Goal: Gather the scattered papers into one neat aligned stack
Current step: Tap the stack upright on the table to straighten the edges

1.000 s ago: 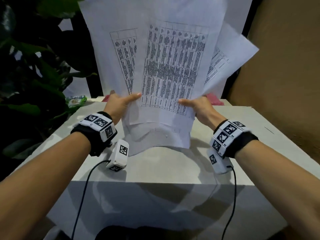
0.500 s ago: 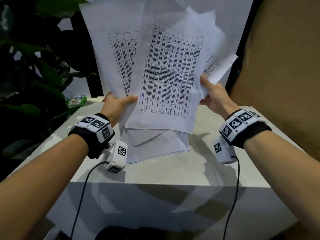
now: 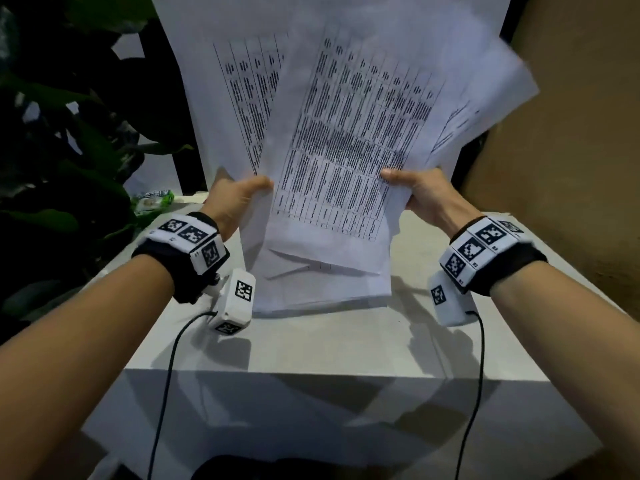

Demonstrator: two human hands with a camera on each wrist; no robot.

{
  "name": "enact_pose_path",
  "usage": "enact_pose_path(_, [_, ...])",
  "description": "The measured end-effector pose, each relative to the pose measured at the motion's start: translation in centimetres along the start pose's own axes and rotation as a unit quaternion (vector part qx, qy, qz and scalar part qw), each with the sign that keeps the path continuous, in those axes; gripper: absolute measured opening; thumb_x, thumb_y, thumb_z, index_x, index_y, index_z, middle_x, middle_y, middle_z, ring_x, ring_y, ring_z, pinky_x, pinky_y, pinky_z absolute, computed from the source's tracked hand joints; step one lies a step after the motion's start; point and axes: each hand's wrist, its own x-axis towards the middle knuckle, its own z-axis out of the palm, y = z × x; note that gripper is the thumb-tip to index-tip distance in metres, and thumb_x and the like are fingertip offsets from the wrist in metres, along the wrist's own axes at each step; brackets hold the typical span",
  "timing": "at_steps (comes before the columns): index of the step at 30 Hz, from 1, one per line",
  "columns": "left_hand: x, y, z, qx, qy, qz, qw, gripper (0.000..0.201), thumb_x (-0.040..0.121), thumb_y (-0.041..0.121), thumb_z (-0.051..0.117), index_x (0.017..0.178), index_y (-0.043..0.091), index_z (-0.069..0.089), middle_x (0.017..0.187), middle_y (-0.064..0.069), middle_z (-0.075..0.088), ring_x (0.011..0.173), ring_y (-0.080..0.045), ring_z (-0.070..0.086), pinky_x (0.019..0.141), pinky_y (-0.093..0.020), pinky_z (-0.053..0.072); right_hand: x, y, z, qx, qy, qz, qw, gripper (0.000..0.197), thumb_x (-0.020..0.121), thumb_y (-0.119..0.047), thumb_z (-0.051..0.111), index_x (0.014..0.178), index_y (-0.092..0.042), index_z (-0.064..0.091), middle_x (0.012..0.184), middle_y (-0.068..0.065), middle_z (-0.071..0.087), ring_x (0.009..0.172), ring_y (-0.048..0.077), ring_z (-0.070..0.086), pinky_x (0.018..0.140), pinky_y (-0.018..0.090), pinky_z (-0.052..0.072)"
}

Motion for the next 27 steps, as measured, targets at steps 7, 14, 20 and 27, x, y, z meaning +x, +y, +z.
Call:
enact_pose_path(7, [0.2,0.9,1.0,0.009,-0.037,0.008,0.999,0.034,0.071,0.012,0.077,0.102,0.009,0.063,0.092,0.0,0.071,0.085,-0.017,0.069,0.088,-0.039,0.055,0.4,0.2,-0.1,-0.043,-0.008,-0.02,0.999,0.013,0.077,-0.018,0.072,0.085,-0.013,0.065,0.127,0.01,0.059,0.122,0.026,0.052,0.1,0.041,0.044])
enact_pose_path(14, [0.3,-1.2,1.3,0.027,-0.052,-0.006,0.998,0.057,0.058,0.038,0.086,0.103,0.01,0.063,0.109,-0.009,0.068,0.108,-0.03,0.063,0.102,-0.049,0.046,-0.1,1.0,0.1,-0.031,-0.03,-0.017,0.999,0.025,0.076,-0.021,0.073,0.098,-0.015,0.061,0.101,-0.001,0.065,0.109,0.025,0.06,0.093,0.04,0.05])
enact_pose_path(20, [0.3,-0.7,1.6,0.029,-0.038,-0.008,0.999,0.128,0.035,0.058,0.084,0.136,0.001,0.032,0.136,-0.016,0.049,0.126,-0.029,0.049,0.11,-0.047,0.037,-0.3,-0.6,0.0,-0.017,-0.044,-0.028,0.998,0.076,0.03,-0.055,0.083,0.095,-0.02,0.065,0.108,0.005,0.07,0.1,0.024,0.068,0.085,0.046,0.055])
enact_pose_path(27, [0.2,-1.2,1.6,0.005,-0.021,-0.028,0.999,0.074,0.061,0.033,0.083,0.116,0.008,0.04,0.125,-0.009,0.054,0.121,-0.027,0.052,0.11,-0.045,0.037,-0.1,-1.2,-0.3,0.057,0.126,-0.087,0.987,0.011,0.083,-0.025,0.067,0.087,-0.017,0.061,0.098,0.008,0.07,0.093,0.032,0.068,0.084,0.055,0.053])
